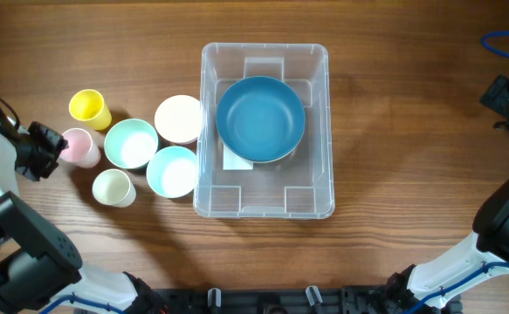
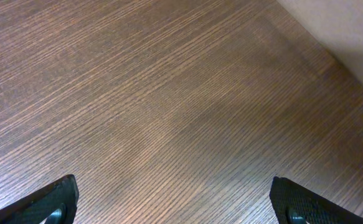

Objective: Pack container
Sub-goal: 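Position the left gripper over the pink cup and grasp its rim, then lift the pink cup and lower it into the bin's lower right corner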

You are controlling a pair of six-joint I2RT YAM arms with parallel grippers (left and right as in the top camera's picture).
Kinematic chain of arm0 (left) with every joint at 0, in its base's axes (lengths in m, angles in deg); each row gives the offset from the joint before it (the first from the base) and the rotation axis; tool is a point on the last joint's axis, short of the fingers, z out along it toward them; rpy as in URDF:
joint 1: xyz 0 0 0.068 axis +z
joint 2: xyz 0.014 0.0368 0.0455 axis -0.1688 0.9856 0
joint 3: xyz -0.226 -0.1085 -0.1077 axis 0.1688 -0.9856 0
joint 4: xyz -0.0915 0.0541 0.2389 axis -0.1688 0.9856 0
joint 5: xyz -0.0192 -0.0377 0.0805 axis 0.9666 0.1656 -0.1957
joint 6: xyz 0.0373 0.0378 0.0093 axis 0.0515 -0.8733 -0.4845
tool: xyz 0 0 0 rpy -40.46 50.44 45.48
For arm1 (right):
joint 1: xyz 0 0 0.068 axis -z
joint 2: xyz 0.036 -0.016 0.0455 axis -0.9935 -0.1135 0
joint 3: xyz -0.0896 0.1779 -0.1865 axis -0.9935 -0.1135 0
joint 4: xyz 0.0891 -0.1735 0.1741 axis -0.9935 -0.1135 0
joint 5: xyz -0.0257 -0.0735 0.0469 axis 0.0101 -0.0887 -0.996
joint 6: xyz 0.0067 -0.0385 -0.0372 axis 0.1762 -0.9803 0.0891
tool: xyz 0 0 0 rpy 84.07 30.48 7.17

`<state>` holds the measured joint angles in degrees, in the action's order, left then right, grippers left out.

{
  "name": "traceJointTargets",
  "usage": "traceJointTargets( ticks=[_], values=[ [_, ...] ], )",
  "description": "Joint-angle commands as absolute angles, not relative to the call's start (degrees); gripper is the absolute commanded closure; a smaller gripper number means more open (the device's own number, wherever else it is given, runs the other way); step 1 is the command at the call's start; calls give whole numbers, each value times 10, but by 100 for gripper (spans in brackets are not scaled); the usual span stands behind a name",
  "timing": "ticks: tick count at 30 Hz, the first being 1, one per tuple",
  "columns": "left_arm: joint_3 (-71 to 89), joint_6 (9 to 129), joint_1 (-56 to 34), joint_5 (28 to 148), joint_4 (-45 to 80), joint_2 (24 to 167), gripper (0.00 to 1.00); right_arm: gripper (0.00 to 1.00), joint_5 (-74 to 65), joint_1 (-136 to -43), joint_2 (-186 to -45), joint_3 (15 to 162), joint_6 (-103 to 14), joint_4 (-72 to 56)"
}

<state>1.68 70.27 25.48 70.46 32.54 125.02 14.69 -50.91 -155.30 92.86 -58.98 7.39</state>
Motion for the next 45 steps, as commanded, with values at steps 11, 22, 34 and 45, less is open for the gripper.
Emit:
traceJointTargets(
  ticks=[11, 22, 34, 45],
  values=[
    [13, 719, 241, 689, 325, 1262, 59, 0, 161, -505, -1553, 933, -597, 77],
    [13, 719, 241, 686, 328, 1267, 68, 0, 161, -505, -1553, 933, -597, 77],
    [14, 718, 244, 681, 331, 1279, 96, 0, 161, -505, -1553, 933, -597, 77],
    [136, 719, 243, 647, 492, 1176, 96, 0, 161, -505, -1553, 933, -597, 77]
  ],
)
